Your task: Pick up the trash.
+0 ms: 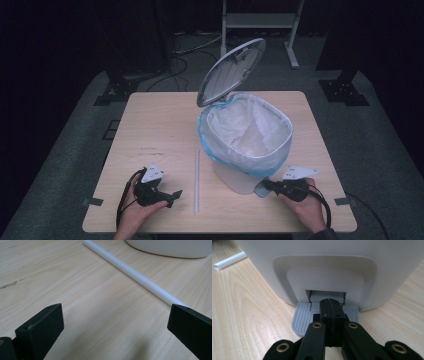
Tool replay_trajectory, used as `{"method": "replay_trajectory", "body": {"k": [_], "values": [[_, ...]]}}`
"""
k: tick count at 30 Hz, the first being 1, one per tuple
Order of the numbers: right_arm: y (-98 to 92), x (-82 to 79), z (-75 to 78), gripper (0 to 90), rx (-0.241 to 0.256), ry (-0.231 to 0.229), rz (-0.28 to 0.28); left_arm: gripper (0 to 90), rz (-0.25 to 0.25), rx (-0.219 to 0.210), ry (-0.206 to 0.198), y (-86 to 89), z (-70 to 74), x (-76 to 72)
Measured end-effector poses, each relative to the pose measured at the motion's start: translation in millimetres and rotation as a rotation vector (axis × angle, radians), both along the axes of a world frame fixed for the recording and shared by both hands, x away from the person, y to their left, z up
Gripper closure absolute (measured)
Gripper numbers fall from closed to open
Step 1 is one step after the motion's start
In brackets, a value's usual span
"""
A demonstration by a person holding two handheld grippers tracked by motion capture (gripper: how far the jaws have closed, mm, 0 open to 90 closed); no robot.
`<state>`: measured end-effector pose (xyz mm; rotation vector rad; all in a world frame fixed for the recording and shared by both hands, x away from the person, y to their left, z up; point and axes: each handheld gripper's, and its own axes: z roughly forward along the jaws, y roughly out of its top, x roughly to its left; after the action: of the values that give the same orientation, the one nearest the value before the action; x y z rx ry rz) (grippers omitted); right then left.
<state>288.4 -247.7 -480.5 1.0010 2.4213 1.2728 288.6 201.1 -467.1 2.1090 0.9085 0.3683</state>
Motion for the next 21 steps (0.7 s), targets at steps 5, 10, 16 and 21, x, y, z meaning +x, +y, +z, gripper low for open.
{"method": "replay_trajectory", "body": {"k": [5,10,16,21], "values": [[-0.9,-0.5,-1.0,89.8,0.004,-0.01,0.005,0.0,-0.017,-0.004,-0.008,-9.0,2.7,-1.0],[-2.1,-0.7,-2.5,89.8,0.014,-0.021,0.014,0.0,-0.038,-0.008,-0.012,-19.4,3.7,-1.5],[-0.6,-2.8,-2.4,89.8,-0.003,-0.043,0.015,0.0,-0.055,-0.009,-0.021,-29.5,5.3,-1.8],[-0.7,-2.5,-2.4,89.8,-0.001,-0.041,0.016,0.0,-0.065,-0.003,-0.015,-40.5,3.6,-0.8]]}}
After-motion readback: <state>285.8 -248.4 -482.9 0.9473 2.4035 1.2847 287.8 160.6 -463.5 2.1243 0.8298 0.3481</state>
